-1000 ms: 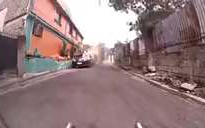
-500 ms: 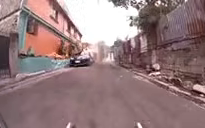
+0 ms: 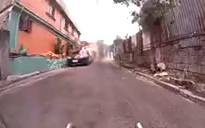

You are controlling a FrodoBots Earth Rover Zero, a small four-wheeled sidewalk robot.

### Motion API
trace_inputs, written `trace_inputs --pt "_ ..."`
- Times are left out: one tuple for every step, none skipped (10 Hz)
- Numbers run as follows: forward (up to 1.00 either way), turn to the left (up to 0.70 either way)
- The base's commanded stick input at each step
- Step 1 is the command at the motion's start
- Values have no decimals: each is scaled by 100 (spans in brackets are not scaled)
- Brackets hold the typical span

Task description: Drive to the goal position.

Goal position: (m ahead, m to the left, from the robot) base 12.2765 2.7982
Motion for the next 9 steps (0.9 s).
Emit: trace_inputs --pt "100 0" --pt "100 0" --pt "97 0" --pt "89 0" --pt "86 0" --pt "83 0" --pt "78 0" --pt "73 0" --pt "69 0"
